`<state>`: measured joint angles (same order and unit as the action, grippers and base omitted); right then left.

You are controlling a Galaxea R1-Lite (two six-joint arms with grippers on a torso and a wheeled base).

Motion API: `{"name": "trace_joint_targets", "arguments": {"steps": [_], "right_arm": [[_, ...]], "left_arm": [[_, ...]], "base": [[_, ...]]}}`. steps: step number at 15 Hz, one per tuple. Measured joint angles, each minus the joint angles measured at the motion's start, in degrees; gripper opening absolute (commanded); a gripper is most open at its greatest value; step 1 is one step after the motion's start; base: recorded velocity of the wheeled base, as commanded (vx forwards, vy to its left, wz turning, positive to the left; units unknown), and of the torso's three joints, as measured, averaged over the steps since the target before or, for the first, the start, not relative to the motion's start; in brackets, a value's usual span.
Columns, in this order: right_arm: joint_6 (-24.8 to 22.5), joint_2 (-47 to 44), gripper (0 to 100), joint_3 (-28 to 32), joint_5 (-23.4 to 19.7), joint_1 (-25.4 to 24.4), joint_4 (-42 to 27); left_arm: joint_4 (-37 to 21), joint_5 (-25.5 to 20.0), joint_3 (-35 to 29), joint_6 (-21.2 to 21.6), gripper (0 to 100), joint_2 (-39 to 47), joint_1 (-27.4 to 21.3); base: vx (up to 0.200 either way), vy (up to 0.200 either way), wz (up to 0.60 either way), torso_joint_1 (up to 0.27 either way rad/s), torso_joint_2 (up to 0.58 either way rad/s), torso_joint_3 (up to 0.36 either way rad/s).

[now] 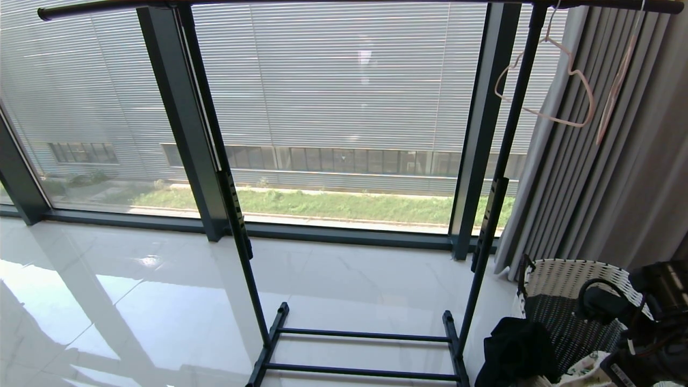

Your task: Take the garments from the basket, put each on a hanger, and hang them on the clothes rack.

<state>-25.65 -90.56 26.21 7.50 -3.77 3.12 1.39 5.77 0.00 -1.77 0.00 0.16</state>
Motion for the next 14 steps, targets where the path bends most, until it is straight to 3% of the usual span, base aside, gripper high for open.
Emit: {"name": "trace_joint_targets", "arguments": {"steps": [4, 6, 14], "right_arm": [[0.09, 11.46, 0, 13.25, -1.73, -2.12, -25.67], [0.09, 16.42, 0, 19.68, -2.11, -5.27, -33.69], [0.20, 23.43, 0, 27.06, -2.79, -12.98, -35.58]], "left_arm": [[0.00, 0.02, 0.00, 0.33, 100, 0.00, 0.00], [0.00, 0.02, 0.00, 0.79, 100, 0.00, 0.00], [-0.02, -0.07, 0.00, 1.87, 100, 0.00, 0.00]], "base": [[0.000, 0.000, 0.00, 0.000, 0.00, 0.000], [-0.100, 0.000, 0.00, 0.001, 0.00, -0.001], [-0.200, 0.000, 0.00, 0.002, 0.00, 0.002]]}}
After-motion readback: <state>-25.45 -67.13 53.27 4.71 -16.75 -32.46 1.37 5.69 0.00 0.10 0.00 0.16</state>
